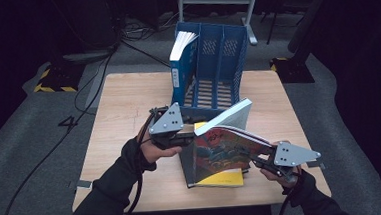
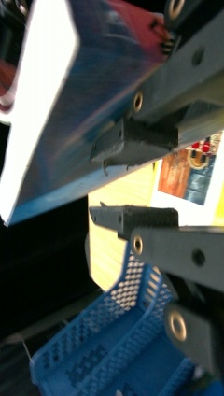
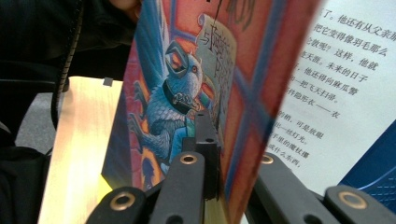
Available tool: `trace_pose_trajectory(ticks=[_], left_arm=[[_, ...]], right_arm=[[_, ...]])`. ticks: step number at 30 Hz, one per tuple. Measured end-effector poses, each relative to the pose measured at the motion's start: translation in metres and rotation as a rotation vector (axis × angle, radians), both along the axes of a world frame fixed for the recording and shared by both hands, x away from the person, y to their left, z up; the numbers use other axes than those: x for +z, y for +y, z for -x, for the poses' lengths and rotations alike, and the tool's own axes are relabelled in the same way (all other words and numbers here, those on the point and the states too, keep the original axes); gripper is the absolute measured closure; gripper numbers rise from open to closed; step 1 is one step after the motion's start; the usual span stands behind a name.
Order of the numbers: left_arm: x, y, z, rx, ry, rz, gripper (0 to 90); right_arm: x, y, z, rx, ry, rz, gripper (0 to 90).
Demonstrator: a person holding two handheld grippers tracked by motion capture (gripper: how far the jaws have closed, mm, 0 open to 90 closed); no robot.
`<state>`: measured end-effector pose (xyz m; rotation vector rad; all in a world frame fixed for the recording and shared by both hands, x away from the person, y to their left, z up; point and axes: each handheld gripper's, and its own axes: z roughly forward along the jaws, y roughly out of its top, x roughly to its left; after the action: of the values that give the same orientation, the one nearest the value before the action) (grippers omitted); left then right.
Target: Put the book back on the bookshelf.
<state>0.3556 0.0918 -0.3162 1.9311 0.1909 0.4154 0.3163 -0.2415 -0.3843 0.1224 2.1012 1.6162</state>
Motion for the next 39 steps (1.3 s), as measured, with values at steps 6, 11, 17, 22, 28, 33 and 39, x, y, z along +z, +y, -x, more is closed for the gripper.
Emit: trace_pose_trajectory(ticks=[6,11,17,22,28,33,39], left_arm=[[-0.017,0.019,0.010,0.054,0.026,-0.034,43.3],[-0.033,0.031,0.021,0.043,0.076,-0.067,36.1],[-0.048,0.027,0.033,-0.002,0.111,-0.114,27.5],[-0.063,0.005,0.043,-0.038,0.141,-0.111,27.8],[-0.072,-0.016,0.032,-0.028,0.173,-0.050,34.6],[-0.067,-0.026,0.021,-0.021,0.169,0.010,42.6],[-0.050,-0.027,0.015,-0.036,0.136,0.077,48.6]], right_arm=[[0.000,-0.002,0.004,0.018,-0.012,0.014,88.0],[0.000,-0.002,0.004,0.023,-0.017,0.012,88.0],[0.000,-0.003,0.006,0.019,-0.021,0.016,88.0],[-0.001,-0.003,0.005,0.020,-0.023,0.013,88.0],[-0.001,-0.003,0.006,0.023,-0.018,0.009,87.9],[-0.001,-0.004,0.006,0.025,-0.018,0.008,87.9],[-0.001,-0.004,0.005,0.025,-0.017,0.004,87.6]])
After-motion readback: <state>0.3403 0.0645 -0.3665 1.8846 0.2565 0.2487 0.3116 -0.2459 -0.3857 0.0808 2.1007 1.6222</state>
